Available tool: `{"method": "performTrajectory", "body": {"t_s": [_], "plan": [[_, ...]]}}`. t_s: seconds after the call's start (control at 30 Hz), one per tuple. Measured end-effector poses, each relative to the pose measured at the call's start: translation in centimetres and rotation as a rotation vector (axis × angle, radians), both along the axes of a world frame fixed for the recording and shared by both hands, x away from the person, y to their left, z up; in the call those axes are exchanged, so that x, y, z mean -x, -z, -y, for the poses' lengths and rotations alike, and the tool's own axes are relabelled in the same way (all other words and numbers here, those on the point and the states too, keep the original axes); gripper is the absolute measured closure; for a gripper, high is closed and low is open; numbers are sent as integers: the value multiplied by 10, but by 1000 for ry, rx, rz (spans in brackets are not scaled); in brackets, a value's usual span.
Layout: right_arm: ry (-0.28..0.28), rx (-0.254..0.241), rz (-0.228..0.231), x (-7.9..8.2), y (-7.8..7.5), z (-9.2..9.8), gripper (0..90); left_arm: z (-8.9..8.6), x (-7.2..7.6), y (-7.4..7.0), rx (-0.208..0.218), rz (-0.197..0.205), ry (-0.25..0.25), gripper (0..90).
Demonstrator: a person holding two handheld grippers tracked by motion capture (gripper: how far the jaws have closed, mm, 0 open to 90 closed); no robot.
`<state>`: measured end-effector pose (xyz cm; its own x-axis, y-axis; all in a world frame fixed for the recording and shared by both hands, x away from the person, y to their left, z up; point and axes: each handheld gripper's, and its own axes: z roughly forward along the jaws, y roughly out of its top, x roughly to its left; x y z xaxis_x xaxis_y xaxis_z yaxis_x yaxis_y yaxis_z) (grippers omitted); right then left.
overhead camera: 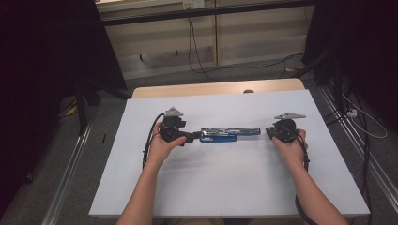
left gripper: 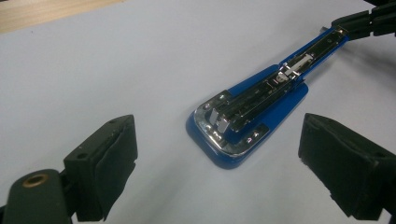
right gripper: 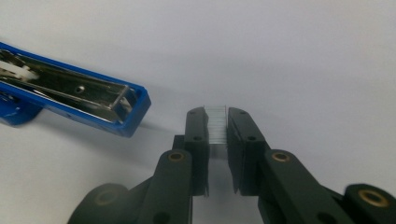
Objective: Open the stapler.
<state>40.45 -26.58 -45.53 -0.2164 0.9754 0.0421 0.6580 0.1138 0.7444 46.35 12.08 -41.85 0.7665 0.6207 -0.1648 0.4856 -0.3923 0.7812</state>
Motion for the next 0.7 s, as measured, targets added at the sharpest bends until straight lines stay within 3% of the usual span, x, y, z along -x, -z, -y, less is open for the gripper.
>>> {"method": "performTrajectory", "body": {"t_s": [0.17,0.37,0.7], "plan": [[-16,-28,15,1,-13,2,796,-3,0,-3,10,2,-2,113],[-48,-26,46,1,-29,2,796,-8,0,-6,25,9,-17,109],[-89,-45,75,0,-43,3,796,-11,2,-8,15,-1,-16,92]]}}
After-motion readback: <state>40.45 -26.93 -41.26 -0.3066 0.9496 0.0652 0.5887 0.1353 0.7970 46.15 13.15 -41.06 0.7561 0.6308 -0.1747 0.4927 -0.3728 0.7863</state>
